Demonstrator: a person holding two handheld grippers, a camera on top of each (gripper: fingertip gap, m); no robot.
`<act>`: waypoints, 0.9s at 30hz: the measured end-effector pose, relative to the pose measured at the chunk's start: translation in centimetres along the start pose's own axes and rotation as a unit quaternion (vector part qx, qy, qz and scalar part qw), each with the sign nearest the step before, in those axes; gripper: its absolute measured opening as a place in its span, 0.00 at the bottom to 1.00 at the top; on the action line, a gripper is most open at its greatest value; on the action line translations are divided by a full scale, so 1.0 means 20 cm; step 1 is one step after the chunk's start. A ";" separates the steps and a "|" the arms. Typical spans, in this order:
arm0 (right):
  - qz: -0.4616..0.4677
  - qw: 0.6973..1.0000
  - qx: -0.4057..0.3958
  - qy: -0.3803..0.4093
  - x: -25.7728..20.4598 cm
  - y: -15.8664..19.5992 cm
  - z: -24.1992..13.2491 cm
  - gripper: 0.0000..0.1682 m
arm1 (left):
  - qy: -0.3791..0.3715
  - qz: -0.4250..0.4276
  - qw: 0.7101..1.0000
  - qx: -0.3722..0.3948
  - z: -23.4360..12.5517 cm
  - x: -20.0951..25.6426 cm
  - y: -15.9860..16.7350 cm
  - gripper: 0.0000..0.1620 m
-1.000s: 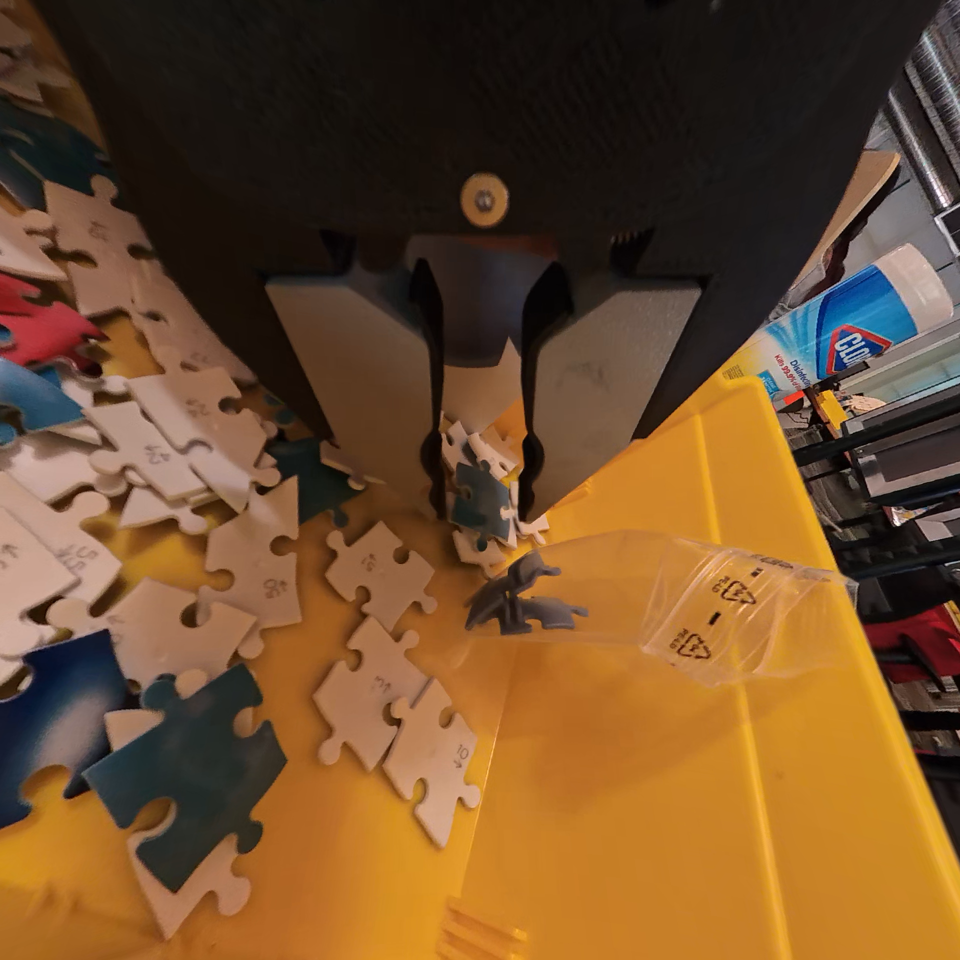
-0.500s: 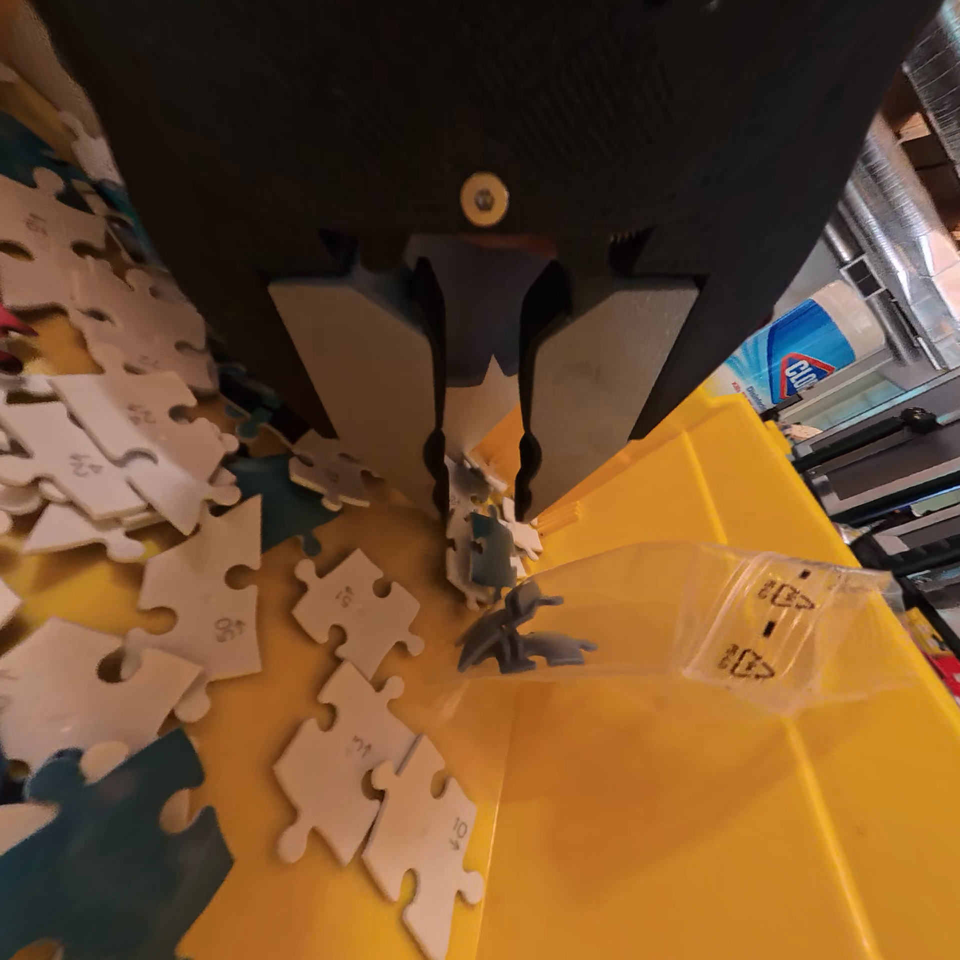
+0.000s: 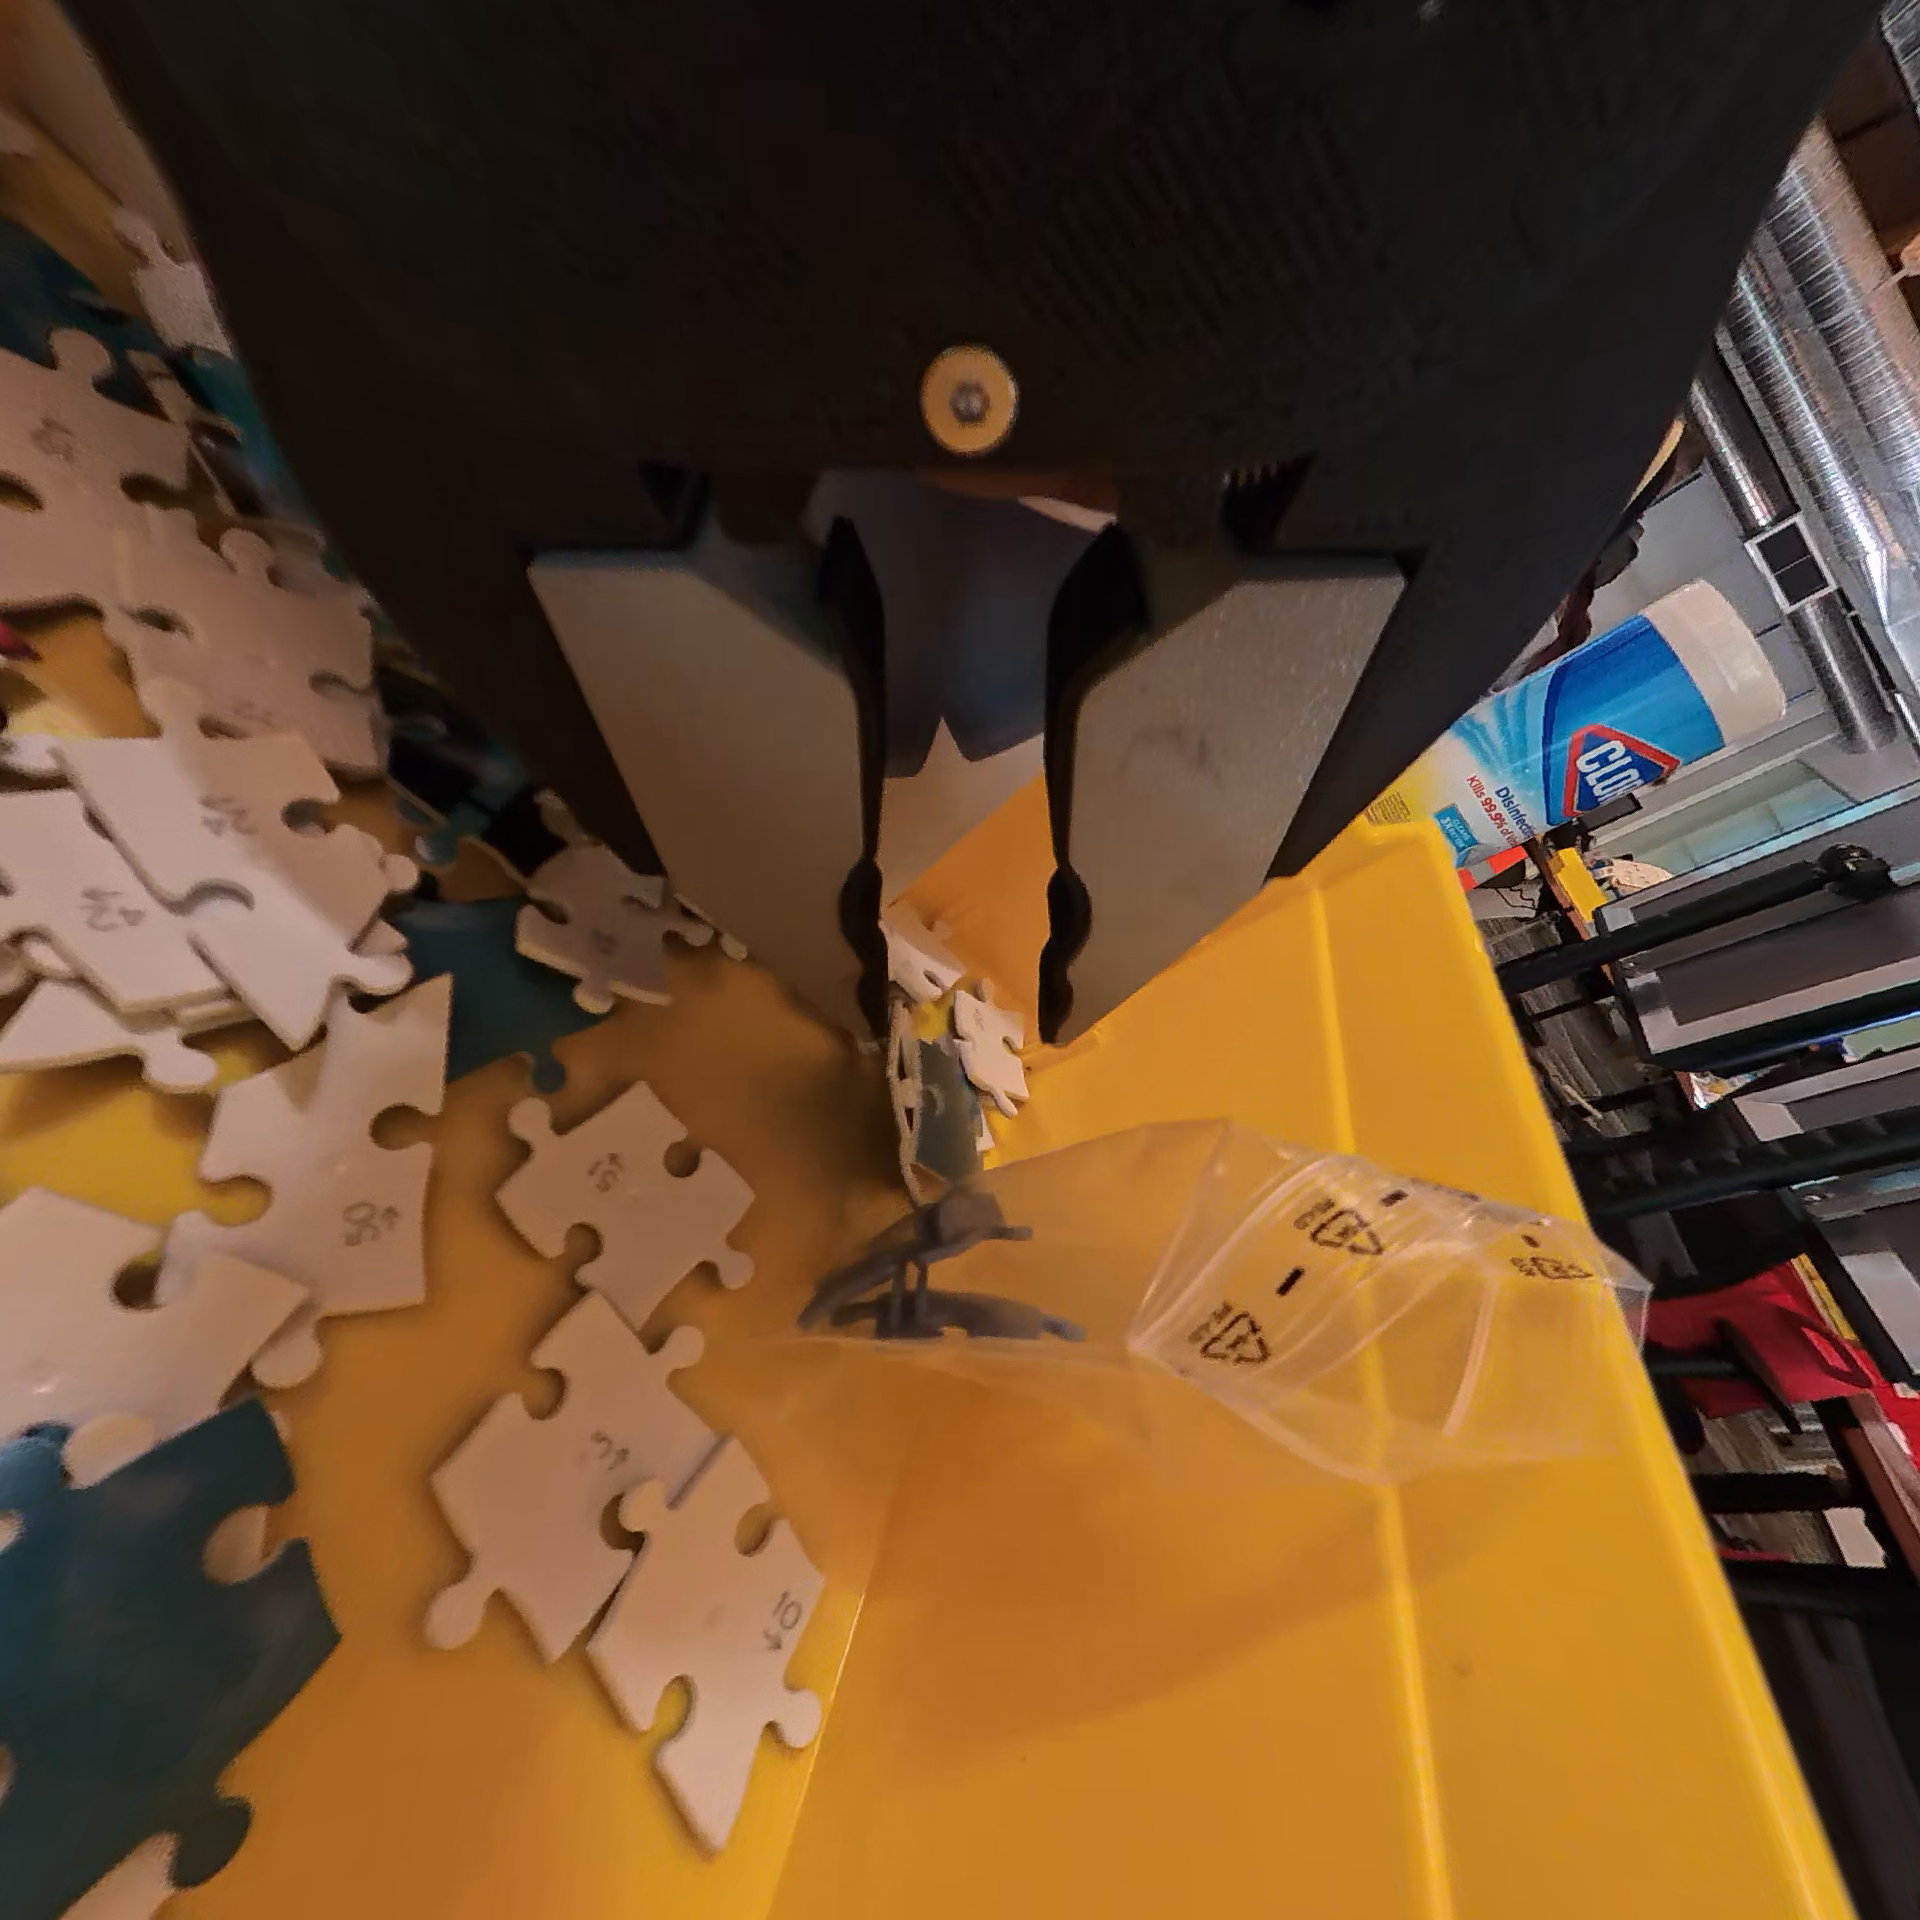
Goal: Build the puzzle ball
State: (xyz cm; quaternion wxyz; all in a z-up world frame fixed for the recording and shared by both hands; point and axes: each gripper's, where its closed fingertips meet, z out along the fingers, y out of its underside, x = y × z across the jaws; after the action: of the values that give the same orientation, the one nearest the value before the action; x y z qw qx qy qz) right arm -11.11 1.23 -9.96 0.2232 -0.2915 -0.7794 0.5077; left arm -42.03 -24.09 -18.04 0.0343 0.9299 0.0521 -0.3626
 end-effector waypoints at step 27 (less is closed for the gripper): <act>-0.001 1.000 -0.001 -0.001 -0.01 0.00 0.00 0.26 | 0.006 -0.002 1.000 0.003 -0.02 -0.04 -0.02 0.18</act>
State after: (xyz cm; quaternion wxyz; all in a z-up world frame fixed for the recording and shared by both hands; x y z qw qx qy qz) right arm -11.04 1.10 -9.99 0.2226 -0.2901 -0.7803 0.5073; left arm -42.30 -23.76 -17.25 0.0308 0.9318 0.0534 -0.3576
